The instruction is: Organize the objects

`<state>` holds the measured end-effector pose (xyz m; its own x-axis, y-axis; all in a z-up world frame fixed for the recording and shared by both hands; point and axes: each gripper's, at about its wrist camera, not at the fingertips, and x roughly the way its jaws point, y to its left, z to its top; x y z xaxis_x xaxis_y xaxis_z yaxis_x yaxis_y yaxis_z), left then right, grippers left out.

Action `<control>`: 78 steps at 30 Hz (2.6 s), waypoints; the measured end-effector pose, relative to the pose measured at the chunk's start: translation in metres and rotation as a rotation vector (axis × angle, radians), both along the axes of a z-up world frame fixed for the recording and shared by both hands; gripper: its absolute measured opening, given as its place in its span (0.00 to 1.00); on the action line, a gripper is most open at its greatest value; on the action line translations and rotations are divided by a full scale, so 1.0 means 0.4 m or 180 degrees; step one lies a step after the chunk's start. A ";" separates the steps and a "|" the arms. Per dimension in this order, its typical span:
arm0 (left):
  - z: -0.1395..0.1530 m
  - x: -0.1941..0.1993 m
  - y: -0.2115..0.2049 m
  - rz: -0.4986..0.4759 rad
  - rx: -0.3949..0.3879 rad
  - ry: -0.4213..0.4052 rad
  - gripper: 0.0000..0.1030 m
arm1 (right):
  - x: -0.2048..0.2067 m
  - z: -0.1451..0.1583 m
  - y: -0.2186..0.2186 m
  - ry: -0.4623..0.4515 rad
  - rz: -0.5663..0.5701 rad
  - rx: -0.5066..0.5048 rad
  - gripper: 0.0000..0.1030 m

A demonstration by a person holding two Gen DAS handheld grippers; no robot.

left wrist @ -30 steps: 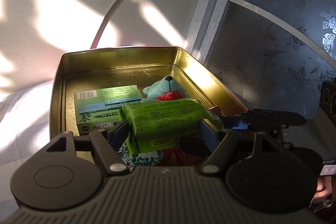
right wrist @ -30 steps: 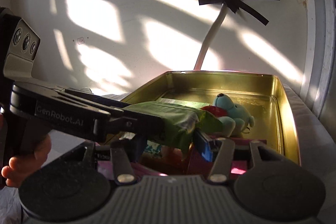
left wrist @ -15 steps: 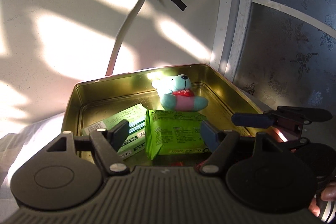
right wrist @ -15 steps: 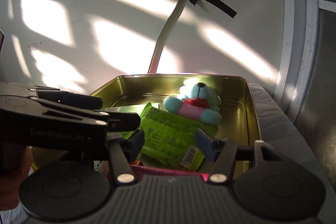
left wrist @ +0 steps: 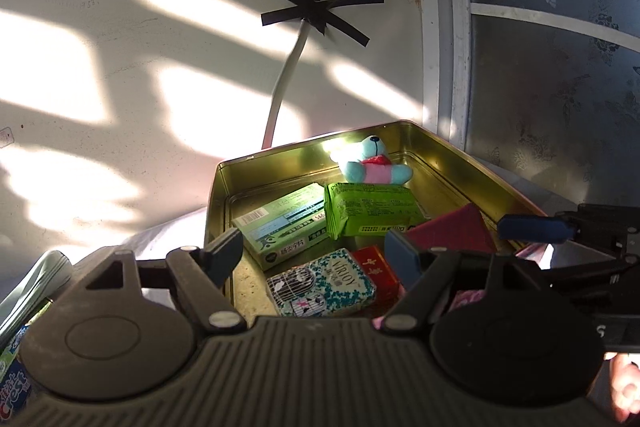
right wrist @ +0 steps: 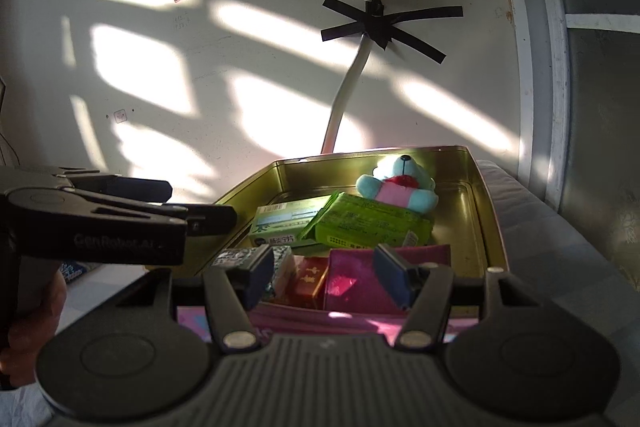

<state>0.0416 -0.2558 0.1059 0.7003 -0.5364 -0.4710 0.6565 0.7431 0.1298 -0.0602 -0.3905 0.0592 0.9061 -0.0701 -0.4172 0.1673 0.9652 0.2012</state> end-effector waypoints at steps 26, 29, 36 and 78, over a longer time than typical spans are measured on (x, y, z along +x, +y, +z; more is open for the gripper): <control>-0.143 -0.081 0.230 0.0342 0.0225 0.0017 0.78 | -0.119 -0.043 0.183 0.0043 -0.0001 0.0253 0.58; -0.159 -0.077 0.245 0.0391 0.0265 0.0014 0.78 | -0.105 -0.053 0.201 0.0107 0.0042 0.0234 0.58; -0.184 -0.054 0.285 0.0499 0.0275 0.0072 0.78 | -0.074 -0.068 0.234 0.0200 0.0136 0.0214 0.58; -0.206 -0.011 0.318 0.0433 0.0119 0.0267 0.79 | -0.011 -0.102 0.297 0.0348 0.0248 0.0165 0.65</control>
<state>0.0371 -0.1285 0.0234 0.7227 -0.4202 -0.5487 0.5598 0.8216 0.1082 -0.0644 -0.2716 0.0183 0.8568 0.0229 -0.5151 0.1159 0.9649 0.2357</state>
